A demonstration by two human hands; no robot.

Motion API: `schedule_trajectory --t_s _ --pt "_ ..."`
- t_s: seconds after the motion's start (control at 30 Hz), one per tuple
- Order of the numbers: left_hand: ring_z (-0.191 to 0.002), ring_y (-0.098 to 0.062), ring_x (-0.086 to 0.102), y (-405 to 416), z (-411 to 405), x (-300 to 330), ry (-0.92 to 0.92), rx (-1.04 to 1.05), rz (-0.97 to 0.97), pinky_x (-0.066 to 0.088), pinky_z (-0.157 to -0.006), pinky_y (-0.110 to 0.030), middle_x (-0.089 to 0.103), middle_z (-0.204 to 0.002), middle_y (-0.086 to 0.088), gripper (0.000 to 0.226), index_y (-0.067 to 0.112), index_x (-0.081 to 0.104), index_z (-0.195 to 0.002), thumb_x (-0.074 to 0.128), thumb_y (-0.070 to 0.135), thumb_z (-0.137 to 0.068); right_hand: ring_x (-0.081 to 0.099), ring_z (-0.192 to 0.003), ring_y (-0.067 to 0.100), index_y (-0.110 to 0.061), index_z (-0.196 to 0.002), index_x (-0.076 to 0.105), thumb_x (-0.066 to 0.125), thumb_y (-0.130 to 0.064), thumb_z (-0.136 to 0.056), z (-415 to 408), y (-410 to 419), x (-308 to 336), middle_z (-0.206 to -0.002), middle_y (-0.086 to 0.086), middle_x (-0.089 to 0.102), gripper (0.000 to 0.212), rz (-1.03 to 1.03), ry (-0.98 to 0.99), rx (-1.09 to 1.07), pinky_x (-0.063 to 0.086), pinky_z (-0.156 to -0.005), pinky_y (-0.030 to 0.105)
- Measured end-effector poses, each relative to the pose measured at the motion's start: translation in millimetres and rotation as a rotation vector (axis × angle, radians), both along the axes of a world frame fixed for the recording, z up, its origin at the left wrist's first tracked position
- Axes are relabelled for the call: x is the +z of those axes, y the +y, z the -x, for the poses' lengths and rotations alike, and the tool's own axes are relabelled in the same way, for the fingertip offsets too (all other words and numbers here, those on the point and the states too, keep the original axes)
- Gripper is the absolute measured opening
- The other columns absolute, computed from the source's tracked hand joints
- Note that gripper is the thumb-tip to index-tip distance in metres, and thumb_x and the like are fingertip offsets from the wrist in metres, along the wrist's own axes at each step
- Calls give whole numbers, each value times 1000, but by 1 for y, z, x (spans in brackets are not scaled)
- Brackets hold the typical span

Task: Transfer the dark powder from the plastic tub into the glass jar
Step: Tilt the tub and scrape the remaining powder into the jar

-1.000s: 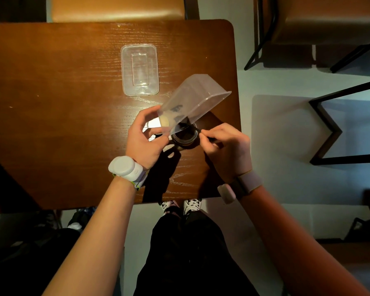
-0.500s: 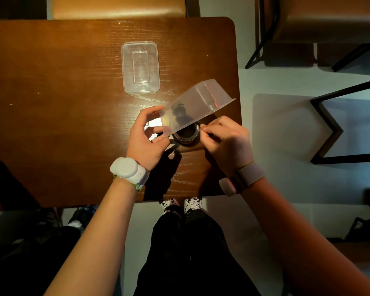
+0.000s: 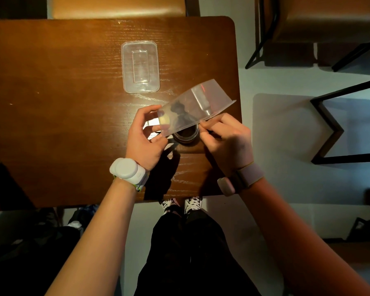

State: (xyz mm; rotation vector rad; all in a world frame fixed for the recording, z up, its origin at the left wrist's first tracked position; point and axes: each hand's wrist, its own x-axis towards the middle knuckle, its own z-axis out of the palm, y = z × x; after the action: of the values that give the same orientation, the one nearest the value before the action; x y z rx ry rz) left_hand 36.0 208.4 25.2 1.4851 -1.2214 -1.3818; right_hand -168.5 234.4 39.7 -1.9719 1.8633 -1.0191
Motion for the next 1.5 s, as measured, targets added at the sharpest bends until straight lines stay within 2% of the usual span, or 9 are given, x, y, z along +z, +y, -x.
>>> schedule_trajectory --t_s 0.2,0.4,0.5,0.6,0.8,1.07,1.2,1.43,1.5 --pt "-90 -11 70 3 0 -3 -5 -9 -4 62 -85 -30 63 -131 -9 65 18 57 -133 65 -24 -83 69 -71 24 3 -83 78 80 3 -83 4 4 1 -83 12 72 2 52 121 50 55 -57 32" --pt "-90 -10 70 3 -2 -2 5 2 -16 57 -75 -20 63 -130 -5 61 16 57 -134 67 -20 -85 68 -71 23 -4 -83 80 75 -8 -90 17 22 -4 -85 10 72 9 -119 8 46 54 -62 36" --pt "-91 -12 69 5 -2 -1 6 5 -15 55 -72 -21 64 -131 -7 63 18 58 -133 65 -21 -84 68 -73 19 -4 -85 81 76 -8 -91 18 22 4 -87 10 73 8 -87 -33 1 53 -66 24" --pt "-90 -9 66 8 2 1 -2 -12 13 57 -74 -25 64 -131 -7 65 21 58 -132 64 -22 -83 59 -74 13 -2 -83 79 76 -3 -89 13 14 6 -85 11 71 6 -54 32 -2 38 -68 8" --pt "-101 -18 70 10 5 4 -3 -21 9 58 -79 -21 64 -131 -3 63 22 57 -130 65 -20 -85 66 -72 21 -2 -82 78 77 -9 -89 24 28 -7 -85 10 71 10 -149 19 55 50 -61 31" --pt "-101 -20 70 9 7 5 6 -33 15 58 -78 -21 63 -130 -4 62 20 57 -130 63 -22 -85 68 -75 24 -5 -88 80 77 -7 -88 10 13 -2 -87 12 74 4 -77 69 25 46 -71 19" --pt "-99 -24 69 8 3 0 11 -9 7 57 -77 -21 62 -132 -8 58 19 56 -131 66 -18 -88 68 -73 21 -6 -84 80 75 -9 -87 16 25 -3 -86 8 73 7 -178 16 33 56 -61 36" --pt "-92 -4 70 6 6 1 -2 14 5 56 -80 -19 63 -130 -10 63 16 55 -131 63 -25 -83 68 -78 18 -7 -94 81 74 -7 -88 3 7 9 -91 8 74 9 -112 -7 -1 51 -66 24" --pt "-96 -12 74 5 5 0 10 51 1 58 -84 -21 64 -128 -5 61 17 55 -131 68 -20 -84 68 -77 19 -8 -94 81 74 -8 -89 8 9 3 -91 7 74 9 -144 19 26 53 -65 26"
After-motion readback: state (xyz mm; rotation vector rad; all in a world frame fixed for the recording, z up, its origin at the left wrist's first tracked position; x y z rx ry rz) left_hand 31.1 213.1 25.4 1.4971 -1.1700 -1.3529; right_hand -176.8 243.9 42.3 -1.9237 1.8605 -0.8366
